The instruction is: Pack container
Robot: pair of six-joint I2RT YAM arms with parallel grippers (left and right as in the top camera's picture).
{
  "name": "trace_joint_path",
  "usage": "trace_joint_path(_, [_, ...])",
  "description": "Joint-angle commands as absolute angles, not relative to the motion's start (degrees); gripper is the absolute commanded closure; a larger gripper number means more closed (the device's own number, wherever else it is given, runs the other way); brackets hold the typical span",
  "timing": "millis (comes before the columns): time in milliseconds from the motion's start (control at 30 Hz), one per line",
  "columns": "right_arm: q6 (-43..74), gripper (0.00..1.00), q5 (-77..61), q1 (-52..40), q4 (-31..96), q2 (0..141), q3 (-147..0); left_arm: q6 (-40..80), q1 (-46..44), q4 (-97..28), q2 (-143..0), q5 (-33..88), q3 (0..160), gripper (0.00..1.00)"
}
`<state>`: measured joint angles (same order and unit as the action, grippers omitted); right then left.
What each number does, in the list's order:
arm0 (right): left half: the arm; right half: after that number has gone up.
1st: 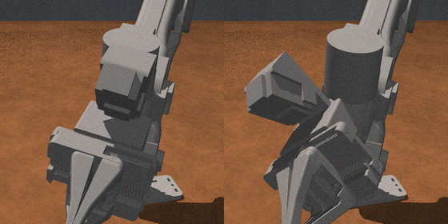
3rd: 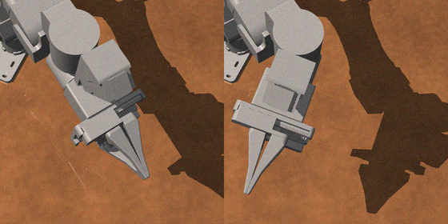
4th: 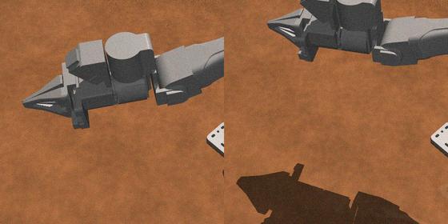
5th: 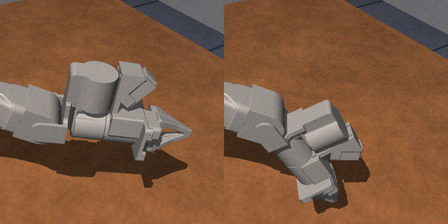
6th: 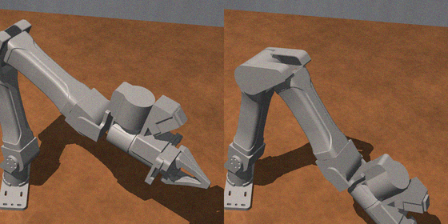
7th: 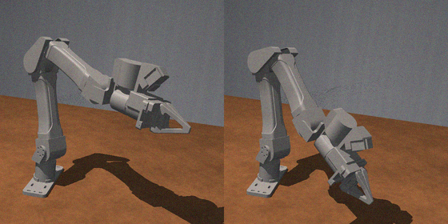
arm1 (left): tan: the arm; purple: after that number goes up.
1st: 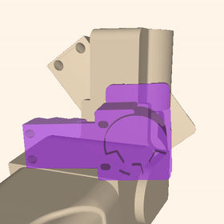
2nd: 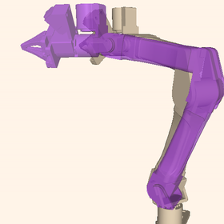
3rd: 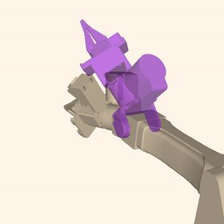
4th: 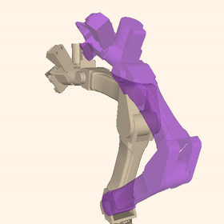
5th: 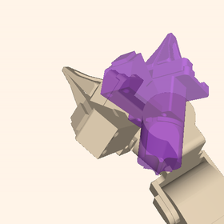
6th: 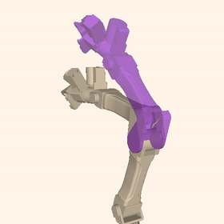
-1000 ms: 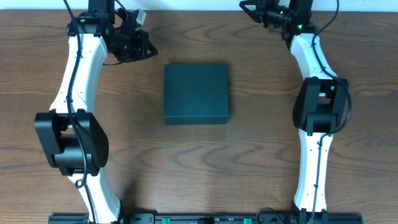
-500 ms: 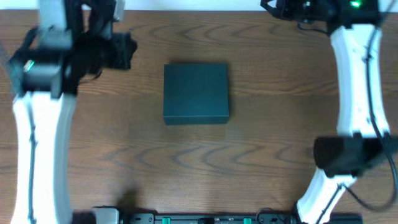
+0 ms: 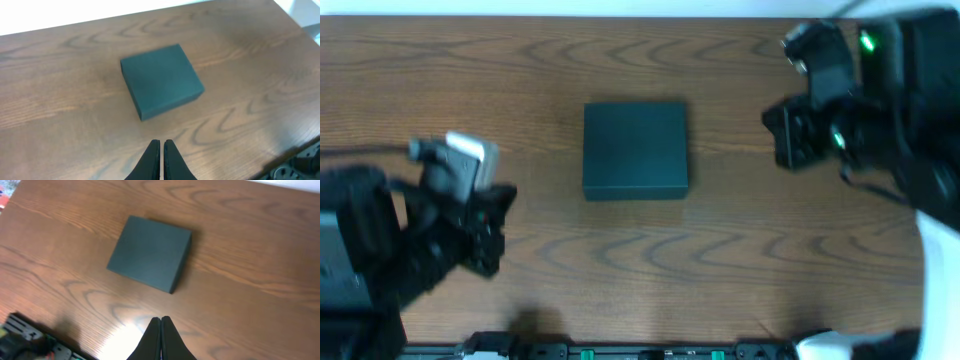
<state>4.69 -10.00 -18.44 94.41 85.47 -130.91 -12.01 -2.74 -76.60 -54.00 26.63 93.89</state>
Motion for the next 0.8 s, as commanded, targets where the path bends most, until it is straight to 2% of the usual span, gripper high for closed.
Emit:
trace_joint_path(0, [6.1, 0.98, -3.2, -20.0, 95.9, 78.4, -126.0, -12.7, -2.7, -76.6, -50.0, 27.1, 86.3, 0.94])
trace_joint_path(400, [8.2, 0.98, 0.4, -19.9, 94.1, 41.1, -95.1, -8.7, -2.7, -83.9, -40.0, 27.9, 81.8, 0.94])
trace_joint_path(433, [8.7, 0.96, 0.4, -19.9, 93.7, 39.6, -93.8, -8.7, -2.7, -83.7, -40.0, 27.9, 81.7, 0.94])
trace_joint_path(467, [9.3, 0.74, 0.4, -19.9, 93.4, 38.0, -92.6, -8.7, -2.7, -83.1, -40.1, 27.9, 81.7, 0.94])
trace_joint_path(500, [9.4, 0.43, 0.4, -19.9, 93.4, 37.1, -92.1, -8.5, -2.7, -82.4, -40.1, 27.9, 81.7, 0.82])
trace_joint_path(533, [9.4, 0.02, 0.4, -19.9, 93.8, 36.6, -92.1, -8.3, -2.7, -82.0, -40.1, 28.0, 81.7, 0.53])
trace_joint_path(567, [9.4, 0.01, 0.4, -19.9, 94.0, 36.4, -92.1, -7.5, -2.7, -81.9, -40.1, 27.9, 81.7, 0.04])
trace_joint_path(767, [10.2, 0.01, -1.9, -19.9, 97.2, 36.4, -92.1, -6.0, -2.7, -84.2, -40.1, 27.7, 81.7, 0.04])
